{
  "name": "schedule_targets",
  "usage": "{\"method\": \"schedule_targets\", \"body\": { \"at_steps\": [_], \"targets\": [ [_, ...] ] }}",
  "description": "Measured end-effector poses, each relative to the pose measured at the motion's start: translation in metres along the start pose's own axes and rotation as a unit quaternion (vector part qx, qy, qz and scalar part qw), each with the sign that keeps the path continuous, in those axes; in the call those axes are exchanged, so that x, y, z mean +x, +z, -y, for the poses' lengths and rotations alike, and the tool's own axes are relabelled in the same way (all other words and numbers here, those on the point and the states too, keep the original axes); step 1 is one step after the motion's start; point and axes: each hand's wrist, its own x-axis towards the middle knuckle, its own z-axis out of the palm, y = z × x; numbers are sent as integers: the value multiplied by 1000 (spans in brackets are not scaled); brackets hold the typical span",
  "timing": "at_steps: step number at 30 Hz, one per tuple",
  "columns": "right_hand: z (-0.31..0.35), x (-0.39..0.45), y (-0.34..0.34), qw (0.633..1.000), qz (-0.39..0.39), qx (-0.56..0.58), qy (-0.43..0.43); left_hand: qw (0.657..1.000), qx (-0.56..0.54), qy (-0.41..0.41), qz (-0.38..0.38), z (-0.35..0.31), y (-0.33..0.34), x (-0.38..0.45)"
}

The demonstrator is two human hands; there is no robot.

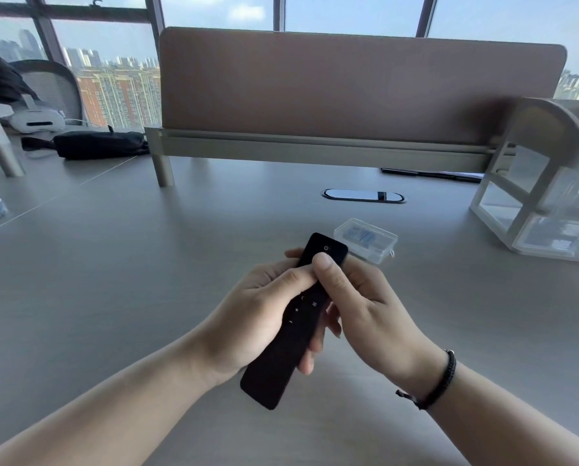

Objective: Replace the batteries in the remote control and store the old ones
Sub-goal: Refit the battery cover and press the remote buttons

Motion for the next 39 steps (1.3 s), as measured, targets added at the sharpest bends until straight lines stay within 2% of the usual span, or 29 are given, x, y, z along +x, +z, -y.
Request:
{"method": "schedule_targets", "body": {
  "at_steps": [7, 13, 17, 27, 34, 37, 39],
  "targets": [
    [0, -2, 3, 1000, 5, -5, -17, 998, 30, 43, -23, -1, 1, 0],
    [-1, -2, 4, 999, 3, -6, -41, 998, -12, 2, -55, 0, -1, 1],
    [-4, -1, 1, 999, -21, -23, -21, 999, 9, 27, -46, 0, -2, 1],
    [2, -3, -1, 999, -3, 40, 4, 999, 18, 44, 0, 6, -3, 2],
    [-2, 0, -3, 999, -23, 23, 9, 996, 53, 63, -20, 11, -6, 6],
    [-5, 0, -3, 999, -41, -11, -4, 995, 63, 53, -61, 8, -3, 5],
    [-6, 2, -5, 997, -72, -21, -1, 990, 48, 33, -132, 3, -5, 7]
  ]
}}
